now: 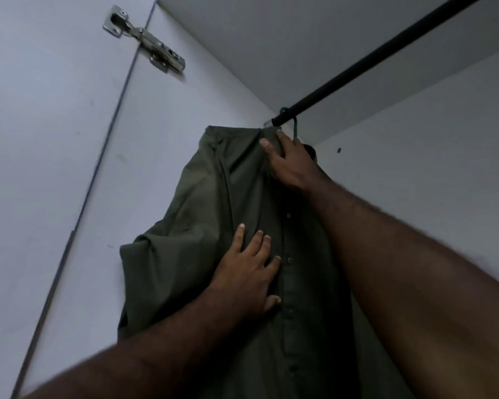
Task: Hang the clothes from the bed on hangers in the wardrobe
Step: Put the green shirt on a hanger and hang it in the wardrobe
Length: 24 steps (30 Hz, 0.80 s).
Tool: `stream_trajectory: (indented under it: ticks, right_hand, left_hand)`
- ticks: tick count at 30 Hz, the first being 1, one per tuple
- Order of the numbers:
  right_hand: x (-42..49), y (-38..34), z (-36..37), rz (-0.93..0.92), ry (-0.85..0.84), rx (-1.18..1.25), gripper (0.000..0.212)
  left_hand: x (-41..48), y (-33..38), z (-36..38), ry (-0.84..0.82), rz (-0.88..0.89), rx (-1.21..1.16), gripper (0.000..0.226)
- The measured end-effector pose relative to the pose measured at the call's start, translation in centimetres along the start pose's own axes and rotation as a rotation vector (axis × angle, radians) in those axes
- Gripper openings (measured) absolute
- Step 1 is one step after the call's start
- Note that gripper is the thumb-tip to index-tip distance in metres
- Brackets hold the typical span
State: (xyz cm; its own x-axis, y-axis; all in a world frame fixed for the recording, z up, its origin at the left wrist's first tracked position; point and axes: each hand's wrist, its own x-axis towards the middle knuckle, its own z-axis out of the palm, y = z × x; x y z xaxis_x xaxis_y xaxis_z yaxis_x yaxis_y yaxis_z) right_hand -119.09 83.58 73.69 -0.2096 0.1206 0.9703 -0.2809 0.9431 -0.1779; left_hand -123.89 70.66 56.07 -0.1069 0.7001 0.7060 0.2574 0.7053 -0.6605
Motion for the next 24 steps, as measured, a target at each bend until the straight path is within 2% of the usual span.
stream_trajectory:
  ticks: [4,7,9,11,12,15,20,24]
  right_hand:
    - [1.3,-0.8,1.2,0.037,-0.027,0.065,0.087]
    - [2.3,-0.9,1.3,0.040,-0.199,0.060,0.088]
    - [2.9,-0.7,1.1,0.085,-0.277,0.057,0.097]
    - [2.7,-0.9,1.1,0.116,-0.263,0.068,0.111]
    - [2.3,-1.1,1.1,0.119,-0.243,0.057,0.107]
    - [0.7,-1.0,1.6,0.093,-0.207,0.046,0.075]
    - [-3.6,0.1,1.8,0.152,-0.095,-0.132,0.101]
    - [-8.4,-0.3,1.3,0.140,-0.238,-0.342,0.094]
  left_hand:
    - [-0.4,0.1,-0.1,0.003,-0.004,-0.021,0.076]
    - [-0.7,0.2,0.0,-0.006,-0.010,-0.033,0.075]
    - [-0.7,0.4,0.0,-0.018,-0.010,-0.038,0.075]
    - [-0.7,0.4,0.2,-0.030,-0.010,-0.033,0.074]
    - [-0.6,0.4,0.2,-0.033,-0.008,-0.033,0.074]
    - [-0.5,0.3,0.3,-0.057,-0.009,-0.037,0.075]
    - [-0.8,0.3,-1.0,-0.144,-0.026,-0.059,0.080]
    - [-2.1,0.8,-2.4,-0.192,-0.070,-0.289,0.079]
